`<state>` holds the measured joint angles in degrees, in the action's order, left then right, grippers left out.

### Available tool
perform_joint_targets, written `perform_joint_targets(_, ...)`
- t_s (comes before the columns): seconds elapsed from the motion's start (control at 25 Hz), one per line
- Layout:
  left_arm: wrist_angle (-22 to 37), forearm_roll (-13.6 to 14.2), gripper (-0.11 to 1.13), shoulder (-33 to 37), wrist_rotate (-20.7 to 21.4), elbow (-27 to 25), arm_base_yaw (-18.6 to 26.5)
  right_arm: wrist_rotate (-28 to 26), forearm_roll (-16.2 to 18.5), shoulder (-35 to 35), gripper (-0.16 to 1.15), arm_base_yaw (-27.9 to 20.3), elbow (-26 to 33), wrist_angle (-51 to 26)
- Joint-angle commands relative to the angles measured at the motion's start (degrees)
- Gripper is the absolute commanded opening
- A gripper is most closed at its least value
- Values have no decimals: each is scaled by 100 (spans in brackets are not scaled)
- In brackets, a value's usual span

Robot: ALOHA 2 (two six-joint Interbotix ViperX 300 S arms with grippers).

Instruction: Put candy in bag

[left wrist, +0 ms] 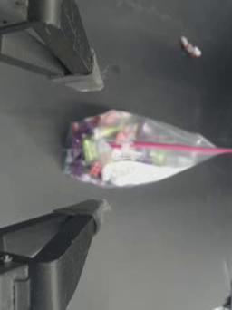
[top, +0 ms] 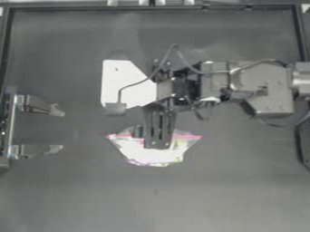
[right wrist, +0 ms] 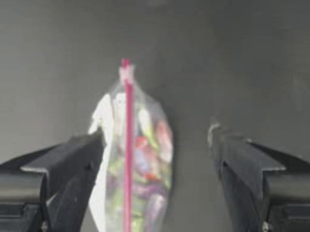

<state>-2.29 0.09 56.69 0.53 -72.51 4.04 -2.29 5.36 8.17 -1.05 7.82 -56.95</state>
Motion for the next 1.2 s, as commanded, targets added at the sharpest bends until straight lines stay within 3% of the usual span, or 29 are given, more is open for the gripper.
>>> perform_joint_targets(0.04, -18, 9, 101, 149, 0, 9, 18, -26, 44, 123, 97, 88, 352, -79)
perform_joint_targets(0.76, 44, -9, 100, 255, -9, -97, 18, -35, 123, 1125, 96, 290, 1318, -554)
perform_joint_targets(1.2, 44, -9, 100, 264, -9, -114, 18, -9, 237, 1380, 88, 360, 1538, -694)
